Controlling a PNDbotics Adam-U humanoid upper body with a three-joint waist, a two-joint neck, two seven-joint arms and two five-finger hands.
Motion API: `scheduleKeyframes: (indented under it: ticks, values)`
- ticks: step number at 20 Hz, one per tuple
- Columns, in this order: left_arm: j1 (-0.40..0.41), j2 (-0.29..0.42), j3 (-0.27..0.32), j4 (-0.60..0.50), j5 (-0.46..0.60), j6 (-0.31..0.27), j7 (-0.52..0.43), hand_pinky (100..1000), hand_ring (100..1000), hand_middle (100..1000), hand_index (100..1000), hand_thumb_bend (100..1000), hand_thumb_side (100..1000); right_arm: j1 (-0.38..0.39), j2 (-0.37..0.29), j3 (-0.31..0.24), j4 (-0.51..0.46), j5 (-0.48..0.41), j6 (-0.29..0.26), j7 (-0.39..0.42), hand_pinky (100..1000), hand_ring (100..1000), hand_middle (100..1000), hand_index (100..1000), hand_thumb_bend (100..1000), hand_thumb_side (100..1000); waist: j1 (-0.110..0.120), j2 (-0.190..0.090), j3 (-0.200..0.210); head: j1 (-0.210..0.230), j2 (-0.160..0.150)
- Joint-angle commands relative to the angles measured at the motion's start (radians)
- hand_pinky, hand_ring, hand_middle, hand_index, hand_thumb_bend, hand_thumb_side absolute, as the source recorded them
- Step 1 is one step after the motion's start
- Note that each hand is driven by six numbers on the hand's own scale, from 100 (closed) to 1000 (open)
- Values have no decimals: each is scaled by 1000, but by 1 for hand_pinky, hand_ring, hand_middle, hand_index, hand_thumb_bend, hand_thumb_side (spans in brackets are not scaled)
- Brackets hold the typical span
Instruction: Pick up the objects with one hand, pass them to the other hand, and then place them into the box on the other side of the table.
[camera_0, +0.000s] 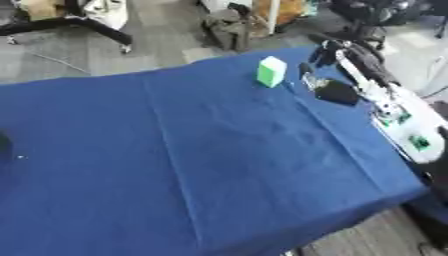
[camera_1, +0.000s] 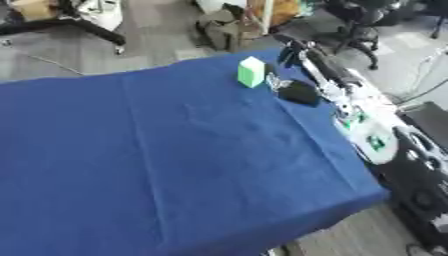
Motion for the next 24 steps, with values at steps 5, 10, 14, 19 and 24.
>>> scheduleKeyframes:
  ticks: [5,10,14,19,24]
  values:
    - [-34,-124,-81,-51,47,-30,-105,869,616,561,824,299,824,-93,-58,-48,342,-93,58,-88,669,631,641,964,100,952,-33,16,93,-140,-2]
    - [-43,-159,-130,-51,28,-38,-165,868,611,554,821,288,842,-103,-39,-53,395,-111,53,-134,668,632,644,964,100,967,-61,29,163,-192,-2]
    - [-46,-163,-143,-51,19,-49,-185,868,606,549,820,286,847,-110,-17,-54,418,-113,53,-158,669,635,661,965,100,986,-75,42,202,-168,-2]
    - [-45,-162,-147,-51,20,-66,-199,868,603,546,820,286,851,-112,-2,-53,440,-118,49,-171,669,634,656,964,100,1000,-84,48,226,-152,-2]
    - [-42,-161,-150,-51,17,-65,-205,868,601,544,820,285,860,-112,4,-49,446,-113,45,-173,676,655,713,965,100,998,-88,50,232,-155,-2]
